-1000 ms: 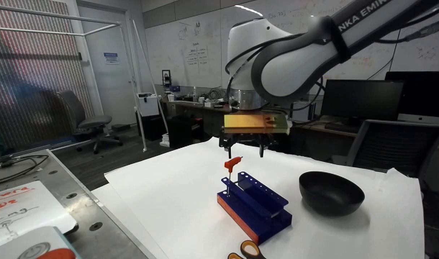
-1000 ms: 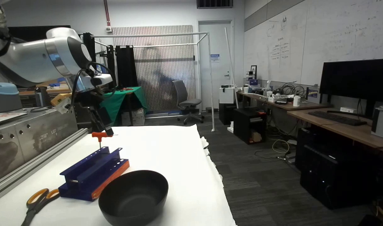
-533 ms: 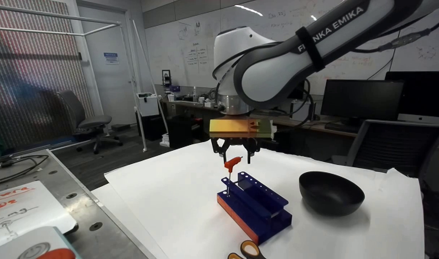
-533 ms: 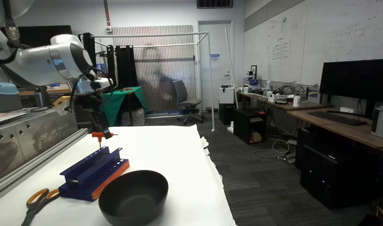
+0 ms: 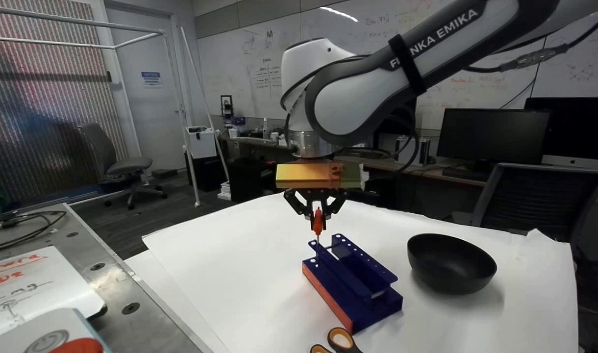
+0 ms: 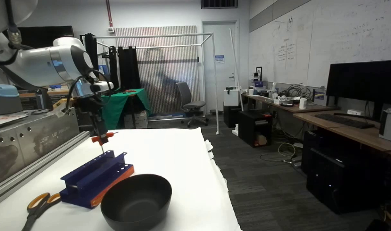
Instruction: Put the metal object with the orange handle in the black bowl
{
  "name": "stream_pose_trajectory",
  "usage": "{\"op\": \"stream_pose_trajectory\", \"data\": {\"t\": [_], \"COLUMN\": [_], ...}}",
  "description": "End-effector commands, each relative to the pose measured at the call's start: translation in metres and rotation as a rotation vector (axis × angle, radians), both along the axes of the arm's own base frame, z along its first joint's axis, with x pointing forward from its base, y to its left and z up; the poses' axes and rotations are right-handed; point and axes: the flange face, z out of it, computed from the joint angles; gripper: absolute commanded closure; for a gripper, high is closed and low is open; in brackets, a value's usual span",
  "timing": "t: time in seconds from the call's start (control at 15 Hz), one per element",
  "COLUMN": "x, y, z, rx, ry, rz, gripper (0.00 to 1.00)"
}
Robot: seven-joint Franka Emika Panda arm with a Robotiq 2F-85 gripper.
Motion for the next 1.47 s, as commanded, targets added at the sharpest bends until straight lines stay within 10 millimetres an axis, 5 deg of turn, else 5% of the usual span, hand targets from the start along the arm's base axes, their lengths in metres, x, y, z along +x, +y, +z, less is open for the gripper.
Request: {"op": "stream_pose_trajectory", "data": {"t": [0.0,0.27,0.47,0.67,0.8,1.07,1.4], "x": [0.004,0.001,-0.01,-0.026,-0.038,-0.057,-0.048], "y": [0.004,-0.001,-0.012,-0.035,-0.061,-0.119,-0.168], "z": [0.014,0.04,0.089,0.138,0.151,0.14,0.072], "rx": [0.004,-0.004,-0.022,-0.107,-0.195,-0.293,-0.261], "ry": [0.001,-0.04,-0.096,-0.09,-0.001,0.234,0.342], "rz": [-0.008,0.005,0.009,-0.023,-0.074,-0.176,-0.211], "gripper": [0.93,0.93,0.93,0.91,0.92,0.92,0.92]}}
